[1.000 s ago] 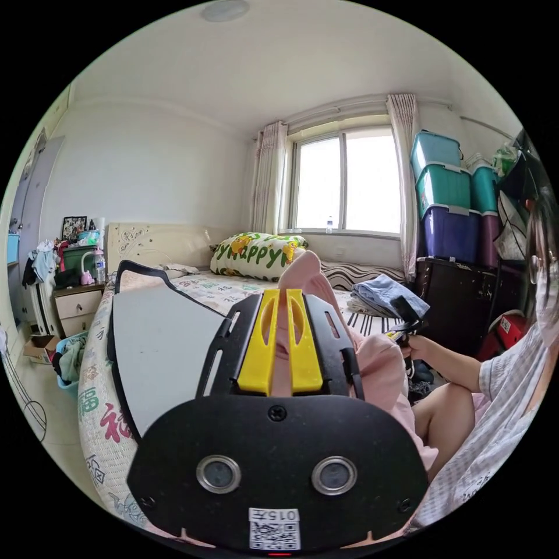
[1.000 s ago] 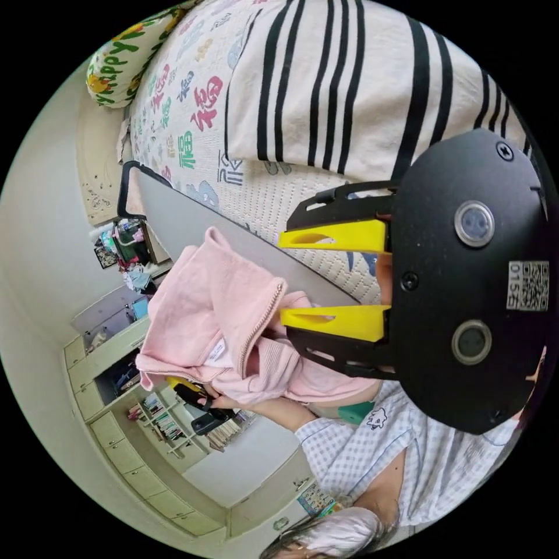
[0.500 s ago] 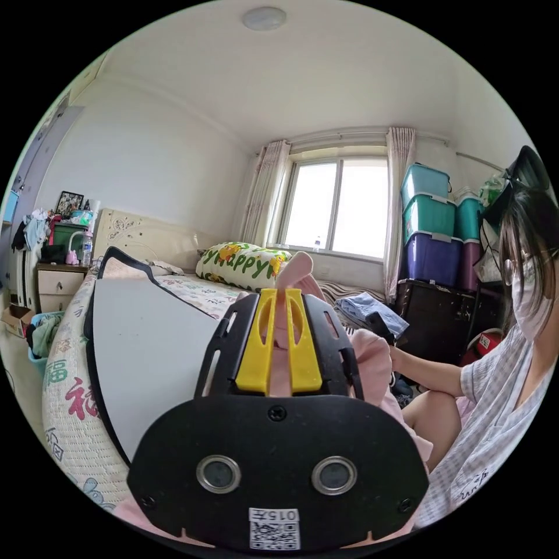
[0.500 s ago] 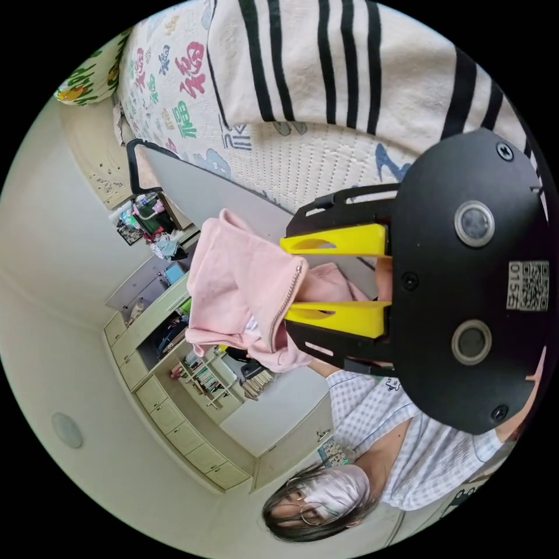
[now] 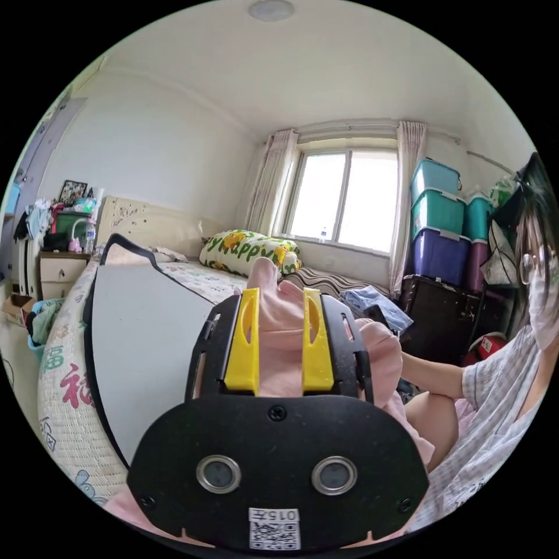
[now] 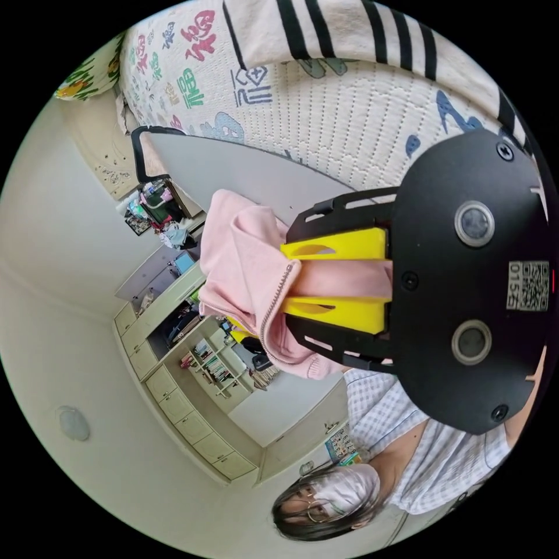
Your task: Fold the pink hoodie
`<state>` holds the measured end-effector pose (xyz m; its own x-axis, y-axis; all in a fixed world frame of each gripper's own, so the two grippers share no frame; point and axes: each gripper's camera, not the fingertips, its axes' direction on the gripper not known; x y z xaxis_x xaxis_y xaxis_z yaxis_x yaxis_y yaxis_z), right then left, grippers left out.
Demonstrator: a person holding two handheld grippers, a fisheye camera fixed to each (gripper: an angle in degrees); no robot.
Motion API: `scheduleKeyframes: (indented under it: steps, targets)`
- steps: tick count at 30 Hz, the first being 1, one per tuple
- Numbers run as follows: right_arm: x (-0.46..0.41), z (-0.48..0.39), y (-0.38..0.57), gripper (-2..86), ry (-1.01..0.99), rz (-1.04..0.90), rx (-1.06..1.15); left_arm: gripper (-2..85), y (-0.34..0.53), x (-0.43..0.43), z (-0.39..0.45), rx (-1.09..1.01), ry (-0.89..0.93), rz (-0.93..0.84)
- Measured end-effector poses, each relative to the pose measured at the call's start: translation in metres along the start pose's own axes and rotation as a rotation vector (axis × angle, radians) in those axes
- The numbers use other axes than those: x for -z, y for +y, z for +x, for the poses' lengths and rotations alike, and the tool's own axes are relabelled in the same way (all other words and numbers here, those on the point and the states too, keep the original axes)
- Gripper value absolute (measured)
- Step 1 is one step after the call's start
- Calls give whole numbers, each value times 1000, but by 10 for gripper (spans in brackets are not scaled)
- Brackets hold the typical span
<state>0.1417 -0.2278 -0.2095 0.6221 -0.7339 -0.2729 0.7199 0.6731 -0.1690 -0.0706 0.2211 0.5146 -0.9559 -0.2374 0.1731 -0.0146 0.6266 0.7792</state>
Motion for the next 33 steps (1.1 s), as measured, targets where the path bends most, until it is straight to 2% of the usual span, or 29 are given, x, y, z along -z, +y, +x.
scheduleKeyframes:
  steps: [4,6,7,8,12,16,21,25,29,33]
  targets:
    - [-3,-3,5,72,-31,14,-15,127,0,-13,-18,91,-9,-72]
    - [-5,-11,7,68,-8,12,-3,152,-5,-3,-24,153,-208,-49]
    - [-5,-14,8,68,1,11,1,154,-5,1,-25,145,-228,-28]
    - [-6,-19,9,67,16,11,10,153,-7,2,-28,141,-193,-35]
    - [-10,-36,15,65,56,5,40,128,-12,-46,-46,203,132,-286]
    - [-13,-47,19,58,68,-5,36,46,-10,-60,-31,134,194,-298]
    - [10,-86,27,35,253,79,45,21,-27,-25,25,6,4,-204]
    - [30,-149,18,33,296,210,136,14,-68,22,81,-33,-52,-55]
    - [32,-266,-22,38,424,228,301,11,-130,98,174,-142,-200,119]
    - [35,-410,-48,36,526,316,477,9,-175,195,249,-144,-239,332]
